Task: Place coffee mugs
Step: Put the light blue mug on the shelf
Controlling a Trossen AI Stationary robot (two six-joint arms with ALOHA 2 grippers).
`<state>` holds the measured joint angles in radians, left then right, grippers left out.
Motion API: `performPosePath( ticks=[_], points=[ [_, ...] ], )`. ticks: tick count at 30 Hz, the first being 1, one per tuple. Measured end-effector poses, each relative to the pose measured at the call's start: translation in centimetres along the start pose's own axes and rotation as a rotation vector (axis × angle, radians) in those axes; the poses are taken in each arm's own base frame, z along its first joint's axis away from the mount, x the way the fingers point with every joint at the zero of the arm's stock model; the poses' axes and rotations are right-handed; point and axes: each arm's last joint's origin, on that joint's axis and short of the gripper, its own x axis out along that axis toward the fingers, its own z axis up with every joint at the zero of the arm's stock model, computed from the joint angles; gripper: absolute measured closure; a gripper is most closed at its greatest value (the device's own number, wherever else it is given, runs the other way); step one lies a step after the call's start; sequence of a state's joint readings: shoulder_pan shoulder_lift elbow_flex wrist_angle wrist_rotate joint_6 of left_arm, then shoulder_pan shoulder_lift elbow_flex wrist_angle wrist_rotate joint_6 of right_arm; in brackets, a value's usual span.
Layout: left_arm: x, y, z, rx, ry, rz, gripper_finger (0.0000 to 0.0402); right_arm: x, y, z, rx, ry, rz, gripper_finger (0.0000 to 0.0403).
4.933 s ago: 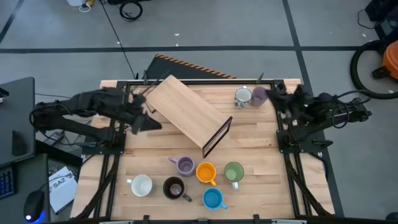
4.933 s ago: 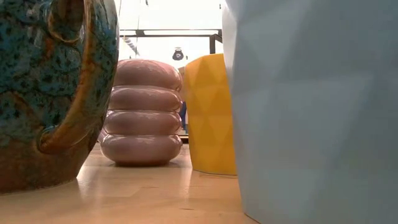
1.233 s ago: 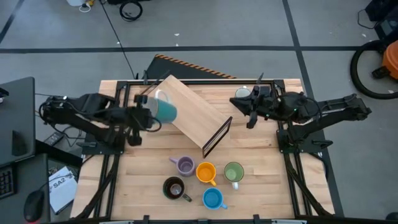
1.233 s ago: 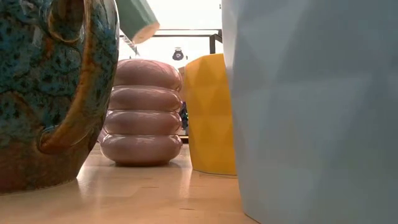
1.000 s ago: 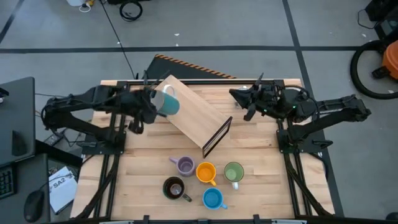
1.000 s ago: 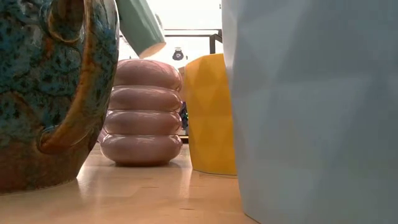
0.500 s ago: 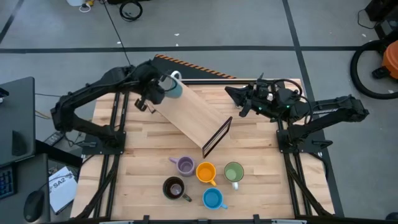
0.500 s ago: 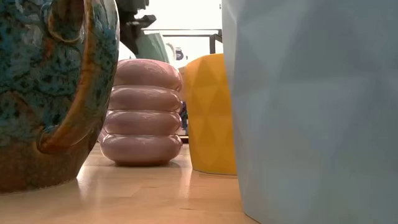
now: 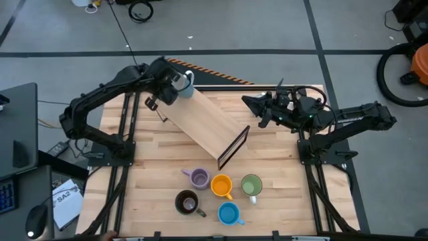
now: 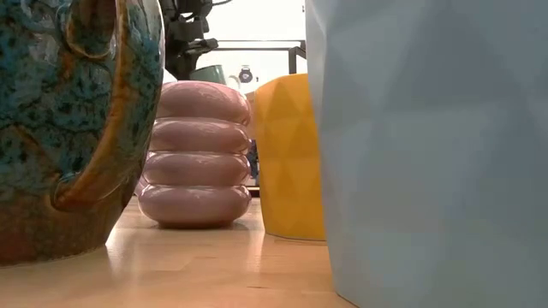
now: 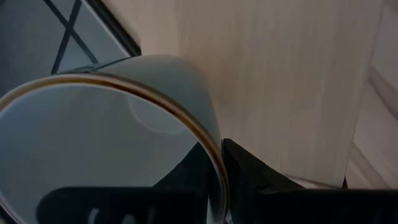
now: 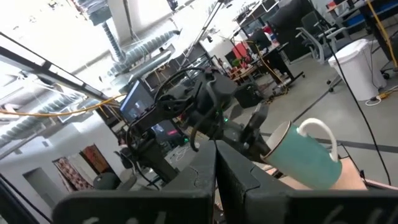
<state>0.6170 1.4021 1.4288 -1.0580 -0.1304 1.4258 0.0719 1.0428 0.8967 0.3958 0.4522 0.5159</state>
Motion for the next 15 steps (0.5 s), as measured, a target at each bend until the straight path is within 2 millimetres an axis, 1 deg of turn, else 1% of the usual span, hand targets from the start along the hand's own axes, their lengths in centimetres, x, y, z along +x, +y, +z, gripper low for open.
performPosePath(
  ticks=[4,8,15],
  points=[
    [0.1,0.1,-0.7,-0.027,0.014,-0.001,0.036,0.0,0.0,0.0,-0.004,0.0,0.0,0.0386],
    [0.1,0.1,-0.5,-0.038,-0.042,-0.009,0.0359,0.0,0.0,0.0,-0.021,0.0,0.0,0.0386],
    [1.3,0.4,-0.6,-0.027,-0.018,-0.035,0.0358,0.0,0.0,0.0,-0.022,-0.001,-0.001,0.0386]
  ],
)
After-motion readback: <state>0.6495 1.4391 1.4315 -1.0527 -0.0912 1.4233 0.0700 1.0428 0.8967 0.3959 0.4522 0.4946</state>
